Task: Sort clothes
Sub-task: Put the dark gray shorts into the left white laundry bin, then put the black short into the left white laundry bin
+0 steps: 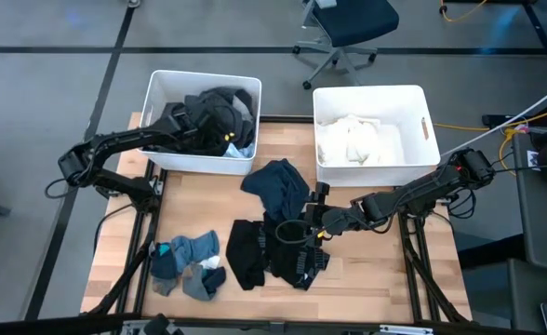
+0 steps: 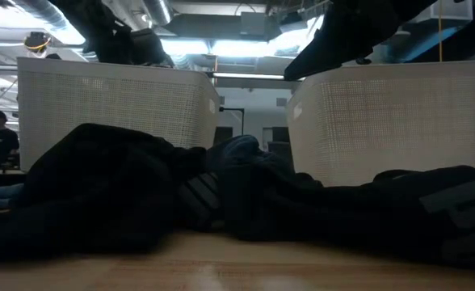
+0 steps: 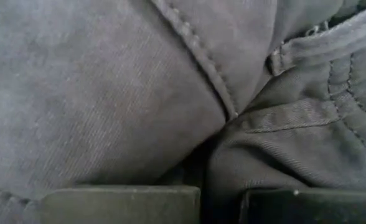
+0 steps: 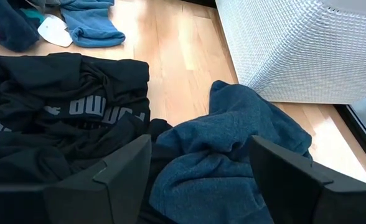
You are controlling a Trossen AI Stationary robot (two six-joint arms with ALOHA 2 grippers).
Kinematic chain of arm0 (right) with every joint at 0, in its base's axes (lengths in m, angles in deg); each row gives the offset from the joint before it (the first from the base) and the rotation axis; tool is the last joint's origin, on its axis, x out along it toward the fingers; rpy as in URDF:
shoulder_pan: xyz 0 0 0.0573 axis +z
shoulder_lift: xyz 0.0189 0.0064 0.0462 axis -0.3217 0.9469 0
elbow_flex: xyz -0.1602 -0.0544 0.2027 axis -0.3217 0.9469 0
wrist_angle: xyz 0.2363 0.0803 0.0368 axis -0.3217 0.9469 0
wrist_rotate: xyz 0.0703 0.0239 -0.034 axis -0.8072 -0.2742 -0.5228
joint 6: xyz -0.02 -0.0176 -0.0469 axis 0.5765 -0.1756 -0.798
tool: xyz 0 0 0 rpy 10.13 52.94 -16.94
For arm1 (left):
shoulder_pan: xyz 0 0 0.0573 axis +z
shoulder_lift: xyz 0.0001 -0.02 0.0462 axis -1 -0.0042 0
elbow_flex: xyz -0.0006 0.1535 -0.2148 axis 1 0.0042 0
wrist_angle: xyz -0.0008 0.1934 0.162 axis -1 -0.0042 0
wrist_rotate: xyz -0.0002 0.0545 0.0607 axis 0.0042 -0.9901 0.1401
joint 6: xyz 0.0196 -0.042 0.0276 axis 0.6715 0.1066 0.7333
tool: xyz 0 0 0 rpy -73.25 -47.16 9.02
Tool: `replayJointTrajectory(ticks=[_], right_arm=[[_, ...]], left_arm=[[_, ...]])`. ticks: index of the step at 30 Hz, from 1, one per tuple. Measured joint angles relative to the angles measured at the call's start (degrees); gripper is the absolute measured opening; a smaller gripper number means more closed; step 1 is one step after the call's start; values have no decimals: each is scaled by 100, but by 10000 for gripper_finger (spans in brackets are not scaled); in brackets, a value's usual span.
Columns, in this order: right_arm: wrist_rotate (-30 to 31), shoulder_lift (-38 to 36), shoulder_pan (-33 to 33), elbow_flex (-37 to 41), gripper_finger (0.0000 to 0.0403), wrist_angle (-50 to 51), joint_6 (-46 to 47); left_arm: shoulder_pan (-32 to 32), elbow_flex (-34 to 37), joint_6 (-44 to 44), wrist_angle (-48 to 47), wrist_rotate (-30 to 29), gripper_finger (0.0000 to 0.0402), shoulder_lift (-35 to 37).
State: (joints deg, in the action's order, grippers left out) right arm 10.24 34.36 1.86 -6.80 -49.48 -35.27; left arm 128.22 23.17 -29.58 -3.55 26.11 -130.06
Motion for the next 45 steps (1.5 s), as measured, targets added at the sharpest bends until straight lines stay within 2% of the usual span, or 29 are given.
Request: replayJointTrajectory(ticks=[4,9,13,17,24,30,39,45], right_arm=[[0,0,0,0,270,-1,24],[-45,0,0,0,270,-4,24],[-45,2,0,0,270,-4,24],[-44,2,0,0,270,-6,21],[-44,2,0,0,270,-10,21],[-44,2,0,0,270,-9,21],[-44,2,0,0,270,-10,19],[-44,2,0,0,270,-30,19]], left_arm=[[1,-149,-59,-113,24,35,-5],[0,-405,-60,-468,54,98,-11],[0,-801,-32,-1040,53,144,-15],[-38,-1340,-55,-1703,47,169,3],[-265,-2606,-207,-2626,12,172,25],[-737,-3306,-207,-2512,3,172,332],[-1761,-3376,-514,-2290,113,171,967],[-2780,-3142,-476,-1715,412,171,962]])
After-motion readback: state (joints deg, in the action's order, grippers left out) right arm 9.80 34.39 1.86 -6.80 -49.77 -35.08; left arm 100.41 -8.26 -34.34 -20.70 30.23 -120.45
